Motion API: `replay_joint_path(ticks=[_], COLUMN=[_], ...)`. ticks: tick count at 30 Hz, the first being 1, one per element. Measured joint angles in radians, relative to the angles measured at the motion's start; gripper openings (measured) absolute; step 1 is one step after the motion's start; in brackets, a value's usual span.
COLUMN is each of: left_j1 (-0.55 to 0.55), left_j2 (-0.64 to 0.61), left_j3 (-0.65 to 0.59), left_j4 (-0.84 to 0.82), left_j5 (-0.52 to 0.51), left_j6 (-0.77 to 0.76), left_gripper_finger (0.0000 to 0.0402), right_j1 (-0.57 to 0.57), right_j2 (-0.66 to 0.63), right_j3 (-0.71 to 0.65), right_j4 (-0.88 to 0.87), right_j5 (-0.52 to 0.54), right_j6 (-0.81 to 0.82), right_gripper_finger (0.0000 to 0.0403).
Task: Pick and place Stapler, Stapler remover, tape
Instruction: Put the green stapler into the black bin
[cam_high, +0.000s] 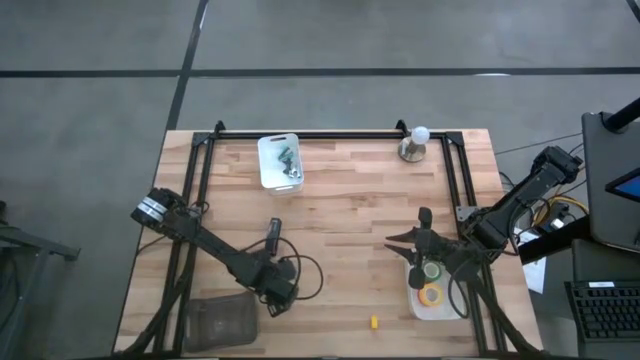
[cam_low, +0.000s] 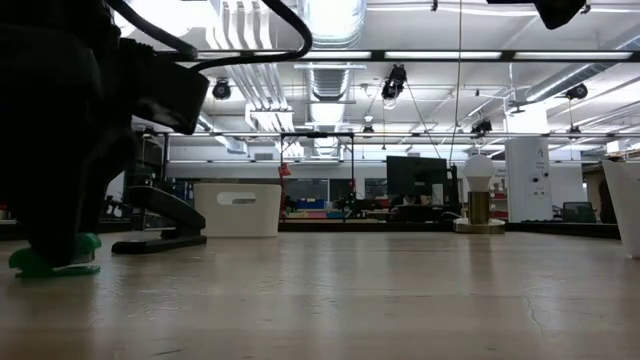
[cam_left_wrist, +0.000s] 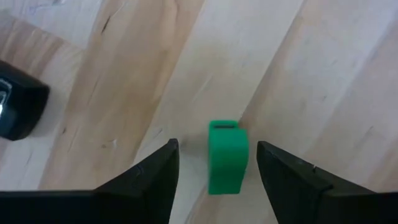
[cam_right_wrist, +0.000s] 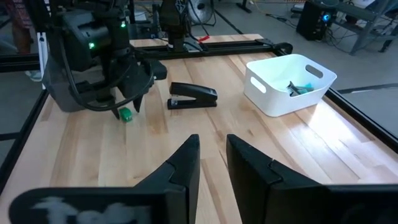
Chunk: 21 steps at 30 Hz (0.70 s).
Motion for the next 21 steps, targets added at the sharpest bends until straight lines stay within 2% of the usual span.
replay_joint_path(ticks=[5,16,21], left_j1=[0.002,0.013,0.015], left_j2=[0.000,-0.001,-0.002], left_j3=[0.000,-0.001,0.004], left_j4=[-0.018,-0.007,0.004], left_j5=[0.003,0.002,0.001], left_j6=[0.024,0.091,0.128], left_gripper_finger=[0.0187,0.0086,0.0074], right_j1=[0.000,-0.001,-0.001], right_j2=[0.000,0.000,0.000], right_j3=[0.000,-0.006,-0.011], right_j4=[0.000,0.002,0.003], right_j5=[0.000,0.001,0.002], right_j6=[0.000,0.000,0.000], right_gripper_finger=[0.0081,0.0066,0.0064])
